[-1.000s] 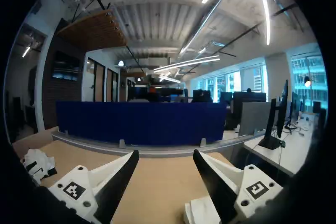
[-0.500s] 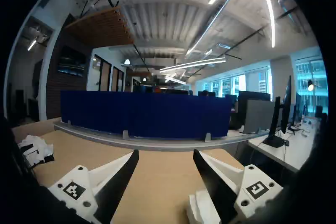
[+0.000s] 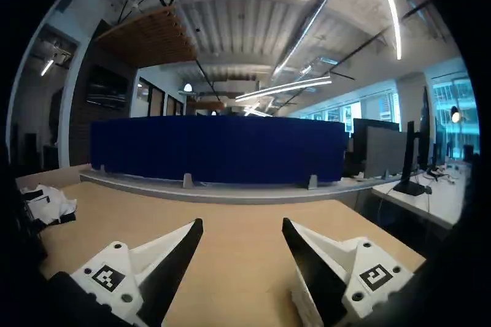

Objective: Fold towel

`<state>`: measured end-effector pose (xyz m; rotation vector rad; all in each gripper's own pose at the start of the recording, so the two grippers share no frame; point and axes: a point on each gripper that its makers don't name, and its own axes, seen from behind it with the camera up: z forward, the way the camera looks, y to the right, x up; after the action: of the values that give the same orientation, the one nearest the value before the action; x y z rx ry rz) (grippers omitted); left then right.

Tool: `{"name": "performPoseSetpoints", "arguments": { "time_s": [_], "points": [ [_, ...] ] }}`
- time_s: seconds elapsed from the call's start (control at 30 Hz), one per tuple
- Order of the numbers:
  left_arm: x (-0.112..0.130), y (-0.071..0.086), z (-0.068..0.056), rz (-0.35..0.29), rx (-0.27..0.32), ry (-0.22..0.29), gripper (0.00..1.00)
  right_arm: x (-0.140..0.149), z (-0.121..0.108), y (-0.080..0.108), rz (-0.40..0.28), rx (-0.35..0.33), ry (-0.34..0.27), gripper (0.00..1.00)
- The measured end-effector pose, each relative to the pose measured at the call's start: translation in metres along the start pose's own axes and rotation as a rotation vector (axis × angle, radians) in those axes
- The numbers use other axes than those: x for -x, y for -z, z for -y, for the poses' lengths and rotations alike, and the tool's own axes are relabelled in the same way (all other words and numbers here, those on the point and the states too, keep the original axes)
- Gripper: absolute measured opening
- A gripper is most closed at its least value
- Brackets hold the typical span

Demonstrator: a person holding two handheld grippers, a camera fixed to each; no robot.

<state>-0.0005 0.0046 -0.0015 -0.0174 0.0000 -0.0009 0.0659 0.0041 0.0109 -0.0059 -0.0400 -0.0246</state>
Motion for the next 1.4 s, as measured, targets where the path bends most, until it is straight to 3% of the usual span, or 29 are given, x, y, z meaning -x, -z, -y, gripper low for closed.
{"name": "performPoseSetpoints", "arguments": {
  "time_s": [0.37, 0.57, 0.87, 1.4],
  "points": [
    [0.0, -0.001, 0.0, 0.0, 0.0, 0.0, 0.94, 0.045, 0.002, -0.007, 0.006, -0.021, -0.032, 1.0],
    [0.0, 0.0, 0.0, 0.0, 0.0, 0.0, 0.94, 0.055, -0.005, -0.007, 0.012, -0.002, -0.047, 1.0],
    [0.0, -0.001, 0.0, 0.0, 0.0, 0.0, 0.94, 0.07, 0.006, -0.009, 0.027, -0.02, -0.071, 1.0],
    [0.0, 0.0, 0.0, 0.0, 0.0, 0.0, 0.94, 0.069, 0.013, -0.005, -0.004, -0.022, -0.017, 1.0]
  ]
}}
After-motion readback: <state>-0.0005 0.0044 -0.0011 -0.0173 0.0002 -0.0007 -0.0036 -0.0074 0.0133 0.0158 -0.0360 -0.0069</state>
